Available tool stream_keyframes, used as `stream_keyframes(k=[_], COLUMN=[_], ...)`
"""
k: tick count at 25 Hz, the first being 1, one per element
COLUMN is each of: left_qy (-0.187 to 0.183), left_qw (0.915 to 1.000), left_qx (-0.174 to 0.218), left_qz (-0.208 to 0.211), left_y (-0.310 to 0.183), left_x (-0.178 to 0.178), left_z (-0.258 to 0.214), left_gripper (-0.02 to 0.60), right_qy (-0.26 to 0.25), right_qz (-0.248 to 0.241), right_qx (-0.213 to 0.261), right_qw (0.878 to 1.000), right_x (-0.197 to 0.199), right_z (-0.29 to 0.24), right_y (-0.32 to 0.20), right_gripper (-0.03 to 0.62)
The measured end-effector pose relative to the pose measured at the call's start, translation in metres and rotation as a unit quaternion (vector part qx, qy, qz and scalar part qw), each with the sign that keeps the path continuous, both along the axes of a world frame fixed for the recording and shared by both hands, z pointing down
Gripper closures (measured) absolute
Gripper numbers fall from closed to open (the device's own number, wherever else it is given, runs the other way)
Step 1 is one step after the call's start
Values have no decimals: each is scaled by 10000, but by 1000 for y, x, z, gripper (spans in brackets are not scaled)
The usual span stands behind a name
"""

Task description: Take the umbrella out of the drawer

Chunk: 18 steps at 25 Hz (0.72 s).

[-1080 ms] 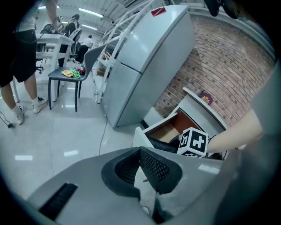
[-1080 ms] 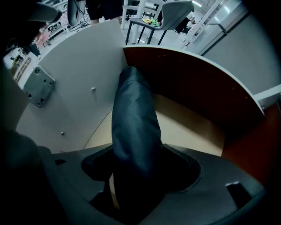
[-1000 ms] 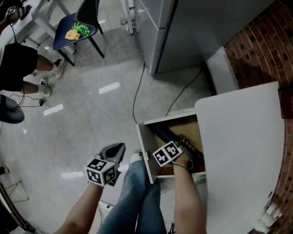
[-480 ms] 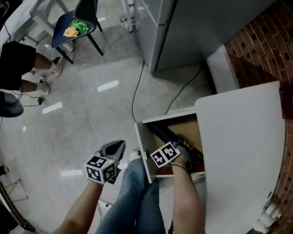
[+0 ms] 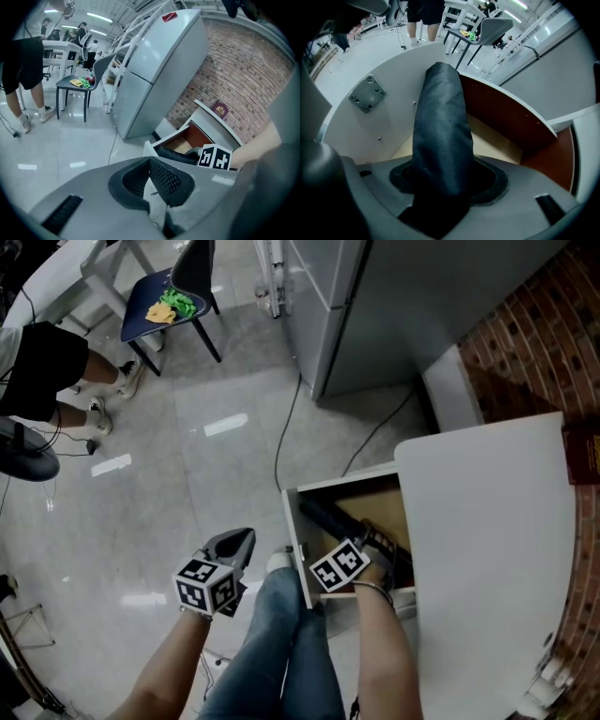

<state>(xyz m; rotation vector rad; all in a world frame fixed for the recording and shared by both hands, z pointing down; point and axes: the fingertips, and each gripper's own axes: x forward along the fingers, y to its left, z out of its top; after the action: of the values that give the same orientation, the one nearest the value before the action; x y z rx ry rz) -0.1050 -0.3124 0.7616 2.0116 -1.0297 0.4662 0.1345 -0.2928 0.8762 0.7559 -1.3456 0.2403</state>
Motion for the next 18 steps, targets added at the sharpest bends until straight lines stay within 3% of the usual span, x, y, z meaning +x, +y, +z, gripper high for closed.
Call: stream_keyframes(k=[18], left_qy=[36], left_qw=[9989], left_qx=[214], left_qz=[-415], left_y=[13], left_x=[-7], left_z=[-55], left_gripper=[583], right_qy=[-988], right_qz=[-269], right_qx=[464], right_qw=[9937], right_x=[-45], right_z=[-62], right_y=[13], right_gripper=[347])
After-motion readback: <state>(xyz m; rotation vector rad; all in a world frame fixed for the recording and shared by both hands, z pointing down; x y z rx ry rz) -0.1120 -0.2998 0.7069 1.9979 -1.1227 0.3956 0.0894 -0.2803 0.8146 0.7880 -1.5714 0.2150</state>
